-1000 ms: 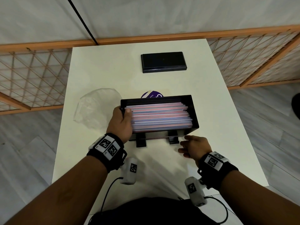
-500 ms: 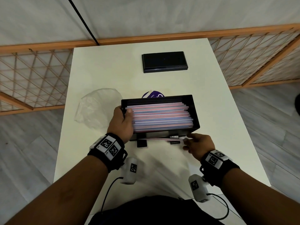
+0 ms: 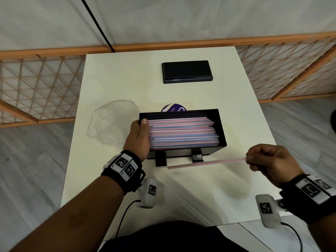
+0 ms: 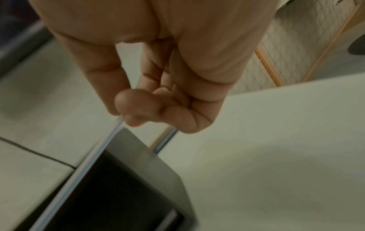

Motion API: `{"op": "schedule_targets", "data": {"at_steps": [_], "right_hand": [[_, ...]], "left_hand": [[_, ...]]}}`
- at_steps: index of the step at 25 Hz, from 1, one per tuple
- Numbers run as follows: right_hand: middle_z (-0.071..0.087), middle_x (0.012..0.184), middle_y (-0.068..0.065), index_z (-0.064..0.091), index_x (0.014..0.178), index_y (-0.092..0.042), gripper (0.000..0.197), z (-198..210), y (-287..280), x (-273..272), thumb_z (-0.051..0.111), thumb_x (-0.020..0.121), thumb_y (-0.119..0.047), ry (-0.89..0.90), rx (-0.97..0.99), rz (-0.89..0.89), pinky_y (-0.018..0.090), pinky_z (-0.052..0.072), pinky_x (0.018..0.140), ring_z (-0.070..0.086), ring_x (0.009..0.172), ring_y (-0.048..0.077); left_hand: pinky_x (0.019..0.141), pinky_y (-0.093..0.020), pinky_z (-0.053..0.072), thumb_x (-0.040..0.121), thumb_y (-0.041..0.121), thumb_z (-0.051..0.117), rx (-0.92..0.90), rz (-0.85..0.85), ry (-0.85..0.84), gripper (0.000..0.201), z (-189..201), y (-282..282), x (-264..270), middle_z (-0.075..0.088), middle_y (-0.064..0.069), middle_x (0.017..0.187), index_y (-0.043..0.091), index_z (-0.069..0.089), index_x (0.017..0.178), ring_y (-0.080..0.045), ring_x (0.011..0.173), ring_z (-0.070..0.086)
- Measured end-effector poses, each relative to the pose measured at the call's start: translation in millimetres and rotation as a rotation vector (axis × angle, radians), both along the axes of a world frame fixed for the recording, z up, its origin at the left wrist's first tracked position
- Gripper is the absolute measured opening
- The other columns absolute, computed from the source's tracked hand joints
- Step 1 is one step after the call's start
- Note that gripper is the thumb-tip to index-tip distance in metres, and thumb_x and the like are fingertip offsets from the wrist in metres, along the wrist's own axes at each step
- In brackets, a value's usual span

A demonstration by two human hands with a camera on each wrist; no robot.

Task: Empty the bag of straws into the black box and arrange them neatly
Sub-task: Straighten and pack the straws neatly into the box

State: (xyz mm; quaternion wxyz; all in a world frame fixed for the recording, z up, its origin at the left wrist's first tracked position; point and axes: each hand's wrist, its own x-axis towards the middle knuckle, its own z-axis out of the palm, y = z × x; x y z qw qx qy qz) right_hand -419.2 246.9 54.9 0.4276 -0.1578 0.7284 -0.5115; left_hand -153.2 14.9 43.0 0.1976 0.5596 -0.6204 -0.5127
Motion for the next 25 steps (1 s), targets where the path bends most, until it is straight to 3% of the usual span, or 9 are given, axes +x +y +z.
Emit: {"op": "schedule_targets", "data": {"at_steps": [4, 8, 10, 13, 15, 19, 21, 23, 25], "right_hand": [[0.063, 0.058, 0.013, 0.073, 0.068, -0.006, 0.053, 28.8, -10.0, -7.4, 0.095, 0.035, -0.040, -0.004, -0.189, -0.046, 0.022, 0.043, 0.046, 0.054, 0.048, 0.020], [0.067, 0.059, 0.007, 0.073, 0.069, -0.013, 0.010, 26.6, -47.9, 14.2, 0.082, 0.071, -0.009, 0.154, -0.148, 0.031, 0.026, 0.045, 0.051, 0.056, 0.045, 0.018], [0.068, 0.063, 0.002, 0.075, 0.081, -0.020, 0.013, 19.7, -64.5, 28.0, 0.075, 0.083, -0.007, 0.333, -0.031, 0.144, 0.024, 0.047, 0.054, 0.060, 0.048, 0.015], [0.059, 0.067, -0.002, 0.072, 0.096, -0.030, 0.013, 14.4, -73.9, 33.5, 0.077, 0.083, -0.027, 0.632, 0.098, 0.157, 0.023, 0.045, 0.065, 0.057, 0.059, 0.015], [0.053, 0.065, -0.002, 0.066, 0.097, -0.029, 0.019, 11.0, -72.7, 32.5, 0.077, 0.082, -0.029, 0.656, 0.146, 0.109, 0.027, 0.043, 0.065, 0.053, 0.059, 0.017], [0.056, 0.074, -0.004, 0.056, 0.095, -0.024, 0.030, 8.5, -74.9, 41.4, 0.080, 0.077, -0.030, 0.720, 0.261, 0.168, 0.024, 0.039, 0.059, 0.055, 0.065, 0.012], [0.055, 0.077, -0.005, 0.058, 0.088, -0.021, 0.022, 10.8, -79.3, 43.7, 0.076, 0.078, -0.028, 0.886, 0.151, 0.189, 0.025, 0.037, 0.061, 0.053, 0.067, 0.013], [0.055, 0.074, -0.005, 0.060, 0.076, -0.020, 0.020, 14.4, -84.4, 47.0, 0.062, 0.082, -0.038, 1.070, 0.045, 0.372, 0.030, 0.040, 0.067, 0.053, 0.072, 0.019], [0.056, 0.076, -0.008, 0.062, 0.076, -0.024, 0.043, 14.2, -92.8, 57.4, 0.037, 0.084, -0.058, 1.146, 0.170, 0.679, 0.035, 0.036, 0.076, 0.050, 0.083, 0.019]], "left_hand": [[0.109, -0.041, 0.042, 0.074, 0.093, 0.024, 0.142, 0.082, 0.168, 0.093, -8.6, -6.4, 3.7, 0.067, 0.005, 0.124, 0.029, 0.060, 0.131, -0.015, 0.116, 0.062], [0.111, -0.045, 0.042, 0.065, 0.097, 0.022, 0.183, 0.099, 0.165, 0.102, -9.0, -5.3, 1.8, 0.068, 0.003, 0.124, 0.030, 0.062, 0.130, -0.017, 0.117, 0.063], [0.110, -0.047, 0.043, 0.060, 0.102, 0.023, 0.170, 0.084, 0.153, 0.106, -12.7, -5.0, 2.5, 0.068, 0.002, 0.124, 0.031, 0.062, 0.128, -0.018, 0.116, 0.063], [0.104, -0.039, 0.042, 0.085, 0.082, 0.027, 0.134, 0.053, 0.082, 0.080, 1.0, -1.9, 2.0, 0.063, 0.004, 0.121, 0.022, 0.056, 0.130, -0.018, 0.112, 0.059], [0.094, -0.030, 0.037, 0.102, 0.056, 0.032, 0.088, 0.016, 0.006, 0.054, 1.8, -0.6, 2.7, 0.056, 0.005, 0.117, 0.016, 0.050, 0.134, -0.018, 0.107, 0.054], [0.100, -0.038, 0.045, 0.082, 0.047, 0.053, 0.040, -0.040, -0.029, 0.058, -10.0, -2.0, 6.2, 0.062, 0.003, 0.118, 0.020, 0.048, 0.133, -0.021, 0.111, 0.059], [0.102, -0.040, 0.046, 0.079, 0.043, 0.053, 0.039, -0.047, -0.052, 0.057, -15.5, -3.7, 6.8, 0.063, 0.003, 0.118, 0.021, 0.047, 0.131, -0.022, 0.111, 0.060], [0.097, -0.035, 0.045, 0.090, 0.035, 0.055, 0.024, -0.062, -0.070, 0.045, -15.6, -4.0, 6.4, 0.061, 0.004, 0.116, 0.019, 0.047, 0.132, -0.021, 0.109, 0.059], [0.091, -0.029, 0.041, 0.102, 0.029, 0.049, 0.008, -0.061, -0.093, 0.034, -12.2, -3.4, 6.6, 0.059, 0.004, 0.115, 0.017, 0.047, 0.133, -0.019, 0.106, 0.057]]}}
